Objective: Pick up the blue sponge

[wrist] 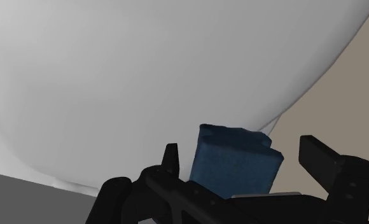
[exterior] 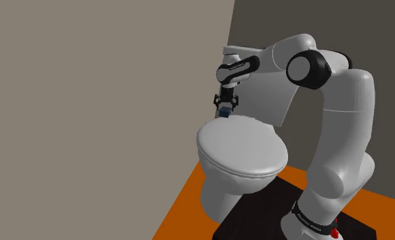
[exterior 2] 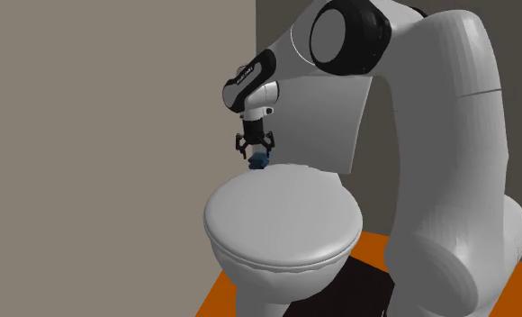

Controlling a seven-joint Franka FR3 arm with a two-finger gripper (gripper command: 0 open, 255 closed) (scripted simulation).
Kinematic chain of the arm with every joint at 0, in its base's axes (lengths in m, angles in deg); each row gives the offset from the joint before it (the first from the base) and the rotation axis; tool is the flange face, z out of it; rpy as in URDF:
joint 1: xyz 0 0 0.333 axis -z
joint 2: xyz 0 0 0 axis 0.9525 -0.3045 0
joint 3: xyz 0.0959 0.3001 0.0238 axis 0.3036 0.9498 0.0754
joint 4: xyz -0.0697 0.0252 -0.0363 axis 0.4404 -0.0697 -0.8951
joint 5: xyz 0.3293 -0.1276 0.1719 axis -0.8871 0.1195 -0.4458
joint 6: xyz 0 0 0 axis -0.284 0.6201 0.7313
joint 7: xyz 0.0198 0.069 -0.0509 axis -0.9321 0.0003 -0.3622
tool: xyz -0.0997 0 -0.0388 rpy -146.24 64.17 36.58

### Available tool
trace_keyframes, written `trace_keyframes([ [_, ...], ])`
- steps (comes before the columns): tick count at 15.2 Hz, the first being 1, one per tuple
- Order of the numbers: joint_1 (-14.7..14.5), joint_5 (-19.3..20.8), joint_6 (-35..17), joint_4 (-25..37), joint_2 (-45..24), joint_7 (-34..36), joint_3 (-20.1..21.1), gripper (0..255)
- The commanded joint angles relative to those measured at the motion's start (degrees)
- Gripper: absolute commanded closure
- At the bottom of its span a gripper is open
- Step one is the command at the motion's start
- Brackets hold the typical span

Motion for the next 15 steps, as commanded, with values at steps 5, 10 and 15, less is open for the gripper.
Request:
trace_keyframes([
  [5,0.16,-0.05,-3.50,-0.87,-2.61,0.64,-0.13,0],
  [10,0.20,-0.03,-4.56,-1.58,-2.96,0.68,-0.14,255],
  [15,0.21,-0.03,-4.55,-1.58,-2.94,0.67,-0.15,255],
])
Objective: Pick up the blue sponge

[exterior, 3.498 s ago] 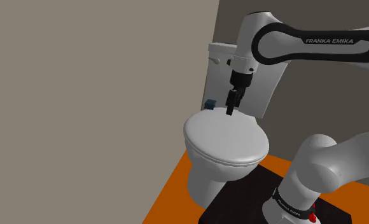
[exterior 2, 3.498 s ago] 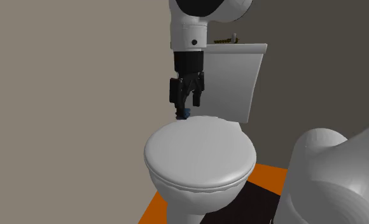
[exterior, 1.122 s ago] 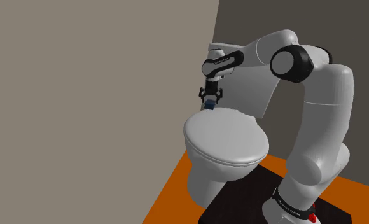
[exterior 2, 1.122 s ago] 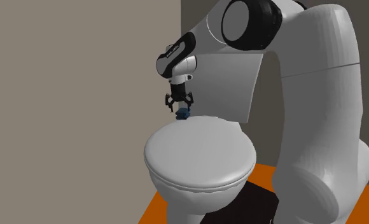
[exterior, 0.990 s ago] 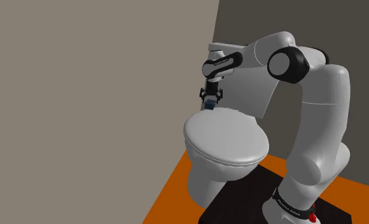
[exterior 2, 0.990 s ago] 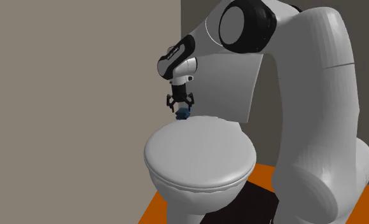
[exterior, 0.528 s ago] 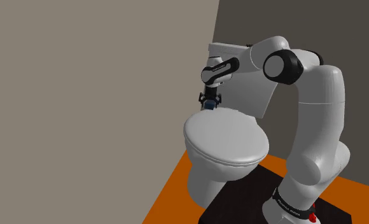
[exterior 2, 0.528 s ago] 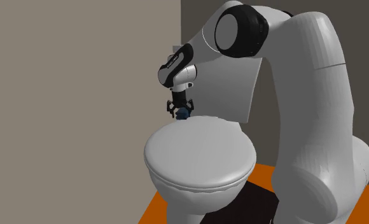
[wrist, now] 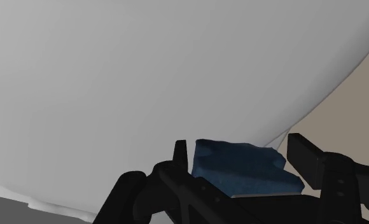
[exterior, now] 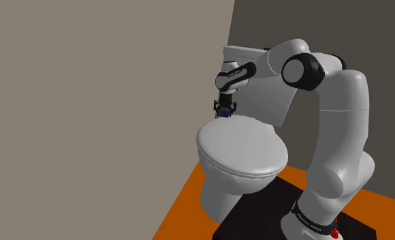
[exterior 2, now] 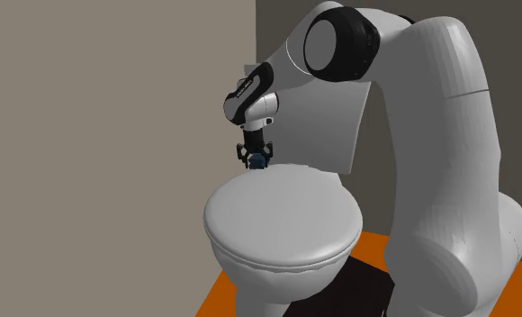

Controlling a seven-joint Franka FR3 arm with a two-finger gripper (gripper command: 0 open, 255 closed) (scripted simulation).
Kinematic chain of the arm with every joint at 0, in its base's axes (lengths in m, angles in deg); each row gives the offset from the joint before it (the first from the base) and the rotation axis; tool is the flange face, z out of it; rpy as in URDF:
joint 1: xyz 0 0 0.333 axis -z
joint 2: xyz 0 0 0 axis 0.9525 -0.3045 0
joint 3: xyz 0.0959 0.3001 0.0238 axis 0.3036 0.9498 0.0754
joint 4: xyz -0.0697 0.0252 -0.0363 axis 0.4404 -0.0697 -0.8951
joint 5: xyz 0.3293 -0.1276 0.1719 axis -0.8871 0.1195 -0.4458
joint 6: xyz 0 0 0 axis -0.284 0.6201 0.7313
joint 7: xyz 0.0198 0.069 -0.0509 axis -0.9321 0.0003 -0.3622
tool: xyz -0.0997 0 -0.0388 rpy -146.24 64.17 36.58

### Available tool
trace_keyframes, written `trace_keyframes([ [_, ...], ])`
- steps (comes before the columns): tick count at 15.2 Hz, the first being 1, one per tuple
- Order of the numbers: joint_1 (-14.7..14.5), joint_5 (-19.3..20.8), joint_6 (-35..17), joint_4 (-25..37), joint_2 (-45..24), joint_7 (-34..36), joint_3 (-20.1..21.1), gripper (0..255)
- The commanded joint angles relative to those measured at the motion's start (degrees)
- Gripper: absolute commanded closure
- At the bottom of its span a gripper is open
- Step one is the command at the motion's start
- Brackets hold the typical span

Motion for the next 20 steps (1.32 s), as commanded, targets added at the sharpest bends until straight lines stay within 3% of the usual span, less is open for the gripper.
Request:
trace_keyframes([
  [1,0.01,0.00,0.02,-0.02,-0.01,0.00,-0.01,255],
  [20,-0.14,-0.16,10.17,6.55,3.60,-0.84,0.00,255],
])
